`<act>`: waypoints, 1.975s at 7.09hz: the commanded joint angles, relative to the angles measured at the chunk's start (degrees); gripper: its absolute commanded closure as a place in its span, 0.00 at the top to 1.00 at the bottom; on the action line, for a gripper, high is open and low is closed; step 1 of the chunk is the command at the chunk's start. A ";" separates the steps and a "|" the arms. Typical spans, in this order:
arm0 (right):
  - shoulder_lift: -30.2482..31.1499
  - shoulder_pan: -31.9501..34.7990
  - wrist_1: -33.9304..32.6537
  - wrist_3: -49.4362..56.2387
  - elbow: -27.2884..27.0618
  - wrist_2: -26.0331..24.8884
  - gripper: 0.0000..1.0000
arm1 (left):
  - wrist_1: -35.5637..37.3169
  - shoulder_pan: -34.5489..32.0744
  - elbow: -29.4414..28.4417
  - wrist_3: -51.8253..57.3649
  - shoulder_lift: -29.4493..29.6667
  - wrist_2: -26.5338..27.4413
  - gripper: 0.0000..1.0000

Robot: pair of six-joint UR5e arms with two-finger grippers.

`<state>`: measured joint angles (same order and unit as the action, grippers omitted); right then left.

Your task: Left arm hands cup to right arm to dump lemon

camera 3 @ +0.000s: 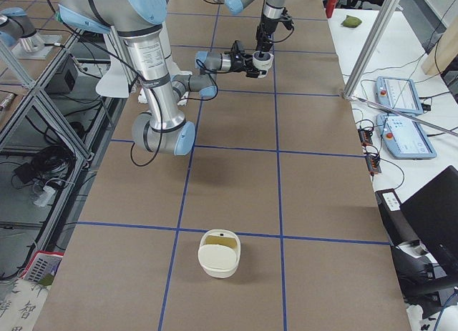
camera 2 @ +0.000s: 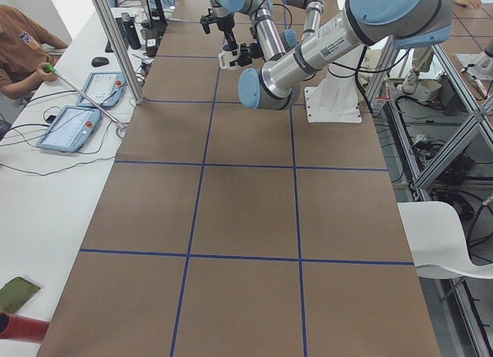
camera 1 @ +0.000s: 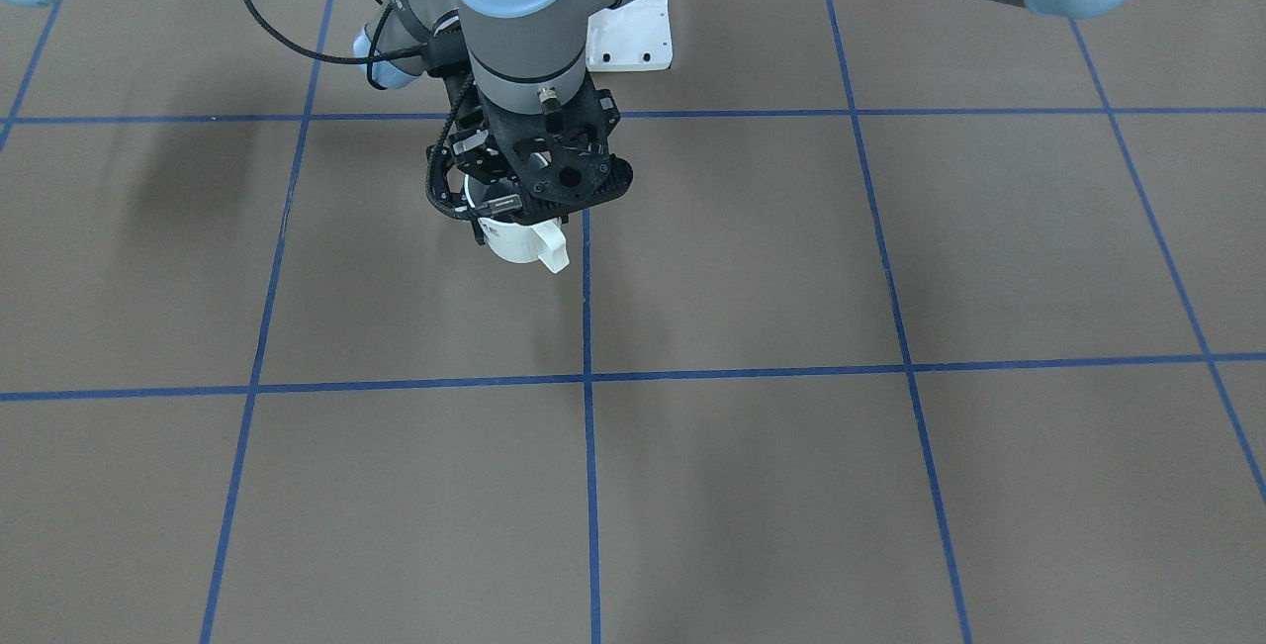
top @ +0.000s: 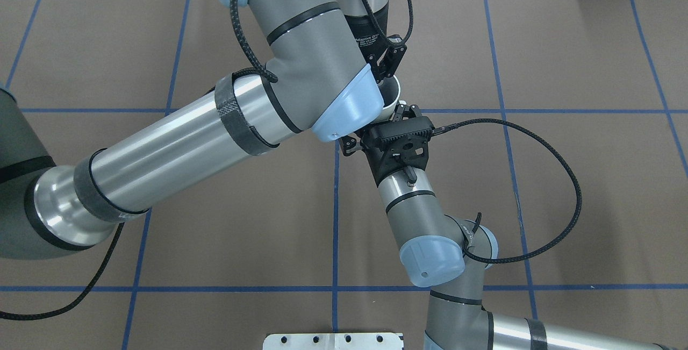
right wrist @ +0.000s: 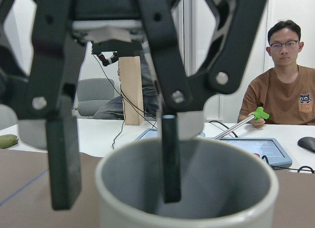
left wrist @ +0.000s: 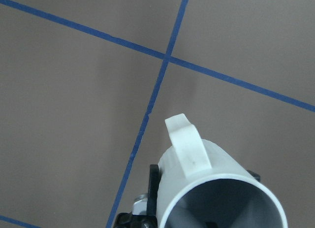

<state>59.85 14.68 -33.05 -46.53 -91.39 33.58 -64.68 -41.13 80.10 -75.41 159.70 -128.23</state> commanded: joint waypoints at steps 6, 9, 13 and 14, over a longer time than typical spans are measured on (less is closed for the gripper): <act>0.09 0.00 0.09 0.12 -0.02 -0.45 0.74 | 0.17 0.26 -0.03 0.00 -0.09 0.09 0.46; 0.18 0.09 0.09 0.12 -0.10 -0.45 0.74 | 0.43 0.26 -0.03 0.00 -0.09 0.09 0.35; 0.53 0.09 0.09 0.29 -0.28 -0.80 0.99 | 0.69 0.17 0.05 -0.18 -0.01 0.09 0.00; 0.53 0.00 0.00 0.30 -0.28 -0.89 1.00 | 0.70 0.17 0.05 -0.96 -0.01 0.17 0.00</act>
<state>60.32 14.74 -32.99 -46.26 -91.65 32.77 -64.03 -40.97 80.12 -75.71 159.68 -128.11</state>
